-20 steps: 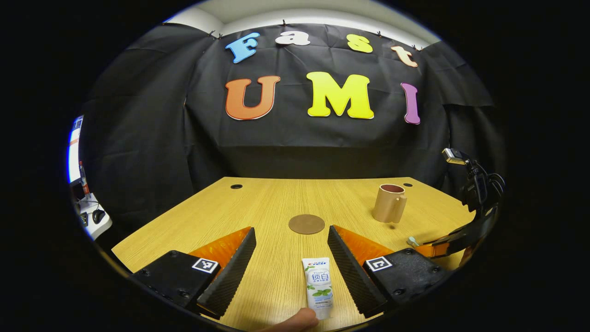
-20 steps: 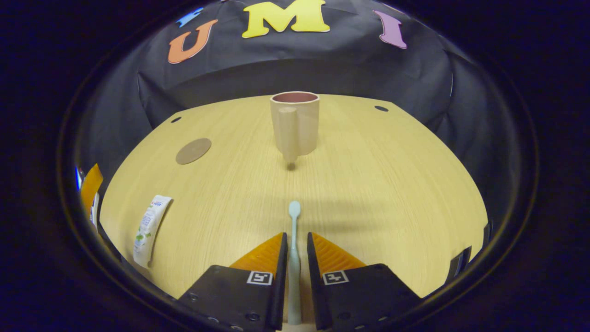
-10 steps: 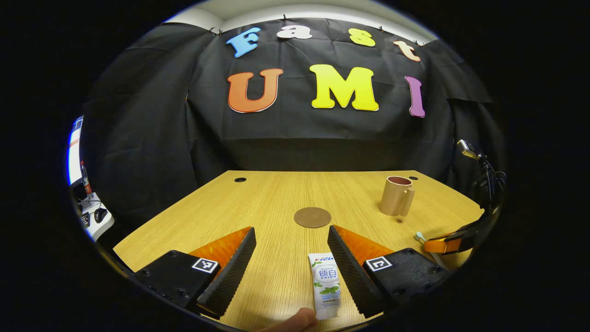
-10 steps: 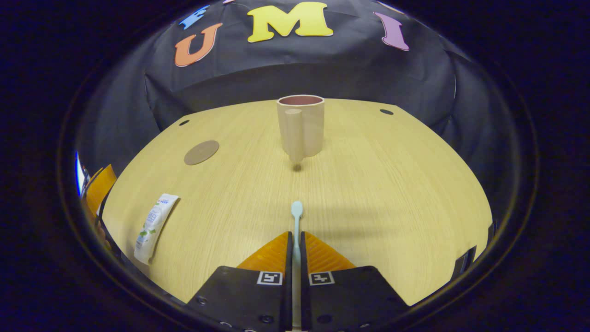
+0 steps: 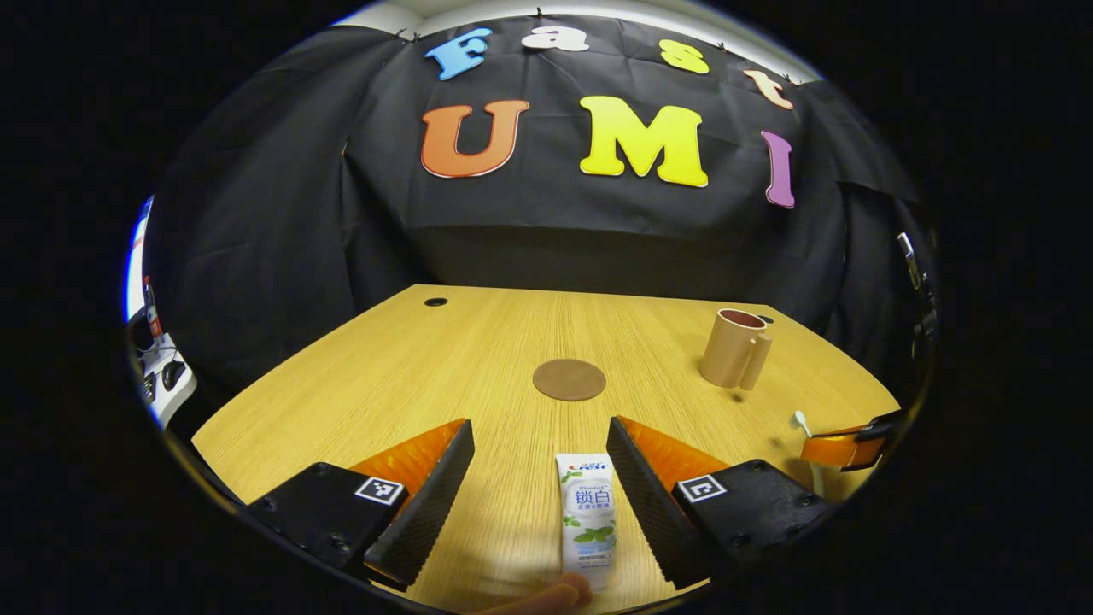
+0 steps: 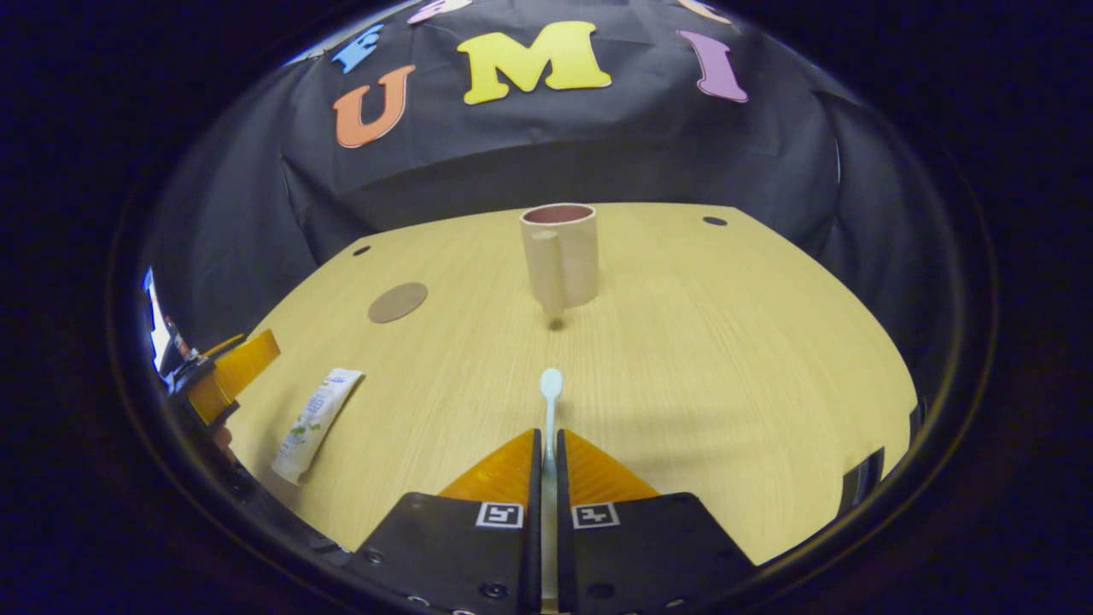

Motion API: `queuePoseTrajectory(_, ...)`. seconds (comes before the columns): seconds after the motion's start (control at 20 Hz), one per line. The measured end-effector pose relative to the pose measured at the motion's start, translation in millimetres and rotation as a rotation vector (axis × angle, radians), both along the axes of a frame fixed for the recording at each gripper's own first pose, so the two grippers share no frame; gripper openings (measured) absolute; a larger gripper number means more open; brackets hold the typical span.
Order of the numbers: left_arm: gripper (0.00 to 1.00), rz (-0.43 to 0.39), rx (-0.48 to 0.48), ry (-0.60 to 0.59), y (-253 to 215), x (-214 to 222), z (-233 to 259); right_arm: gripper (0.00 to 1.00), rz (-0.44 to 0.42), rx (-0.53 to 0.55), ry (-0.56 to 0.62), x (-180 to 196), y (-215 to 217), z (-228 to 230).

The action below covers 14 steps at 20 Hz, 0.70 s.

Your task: Put the toothbrush and toothpaste on the desktop into the cup, then pick up the cup and place it on the coaster on the desktop.

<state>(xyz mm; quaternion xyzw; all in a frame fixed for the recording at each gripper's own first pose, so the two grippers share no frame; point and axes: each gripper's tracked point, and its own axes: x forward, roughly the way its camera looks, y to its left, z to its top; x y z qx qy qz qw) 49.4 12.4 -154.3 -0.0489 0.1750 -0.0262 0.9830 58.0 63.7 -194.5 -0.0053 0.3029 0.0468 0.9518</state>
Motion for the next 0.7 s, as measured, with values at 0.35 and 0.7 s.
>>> queuePoseTrajectory(0.35,1.00,-0.037,0.062,0.073,-20,-1,-27,0.05,0.027,0.031,-0.081,-19,-4,29)
queuePoseTrajectory(0.7,1.00,-0.022,0.064,0.137,-22,2,-39,0.05,0.057,0.057,-0.207,-42,-6,79)
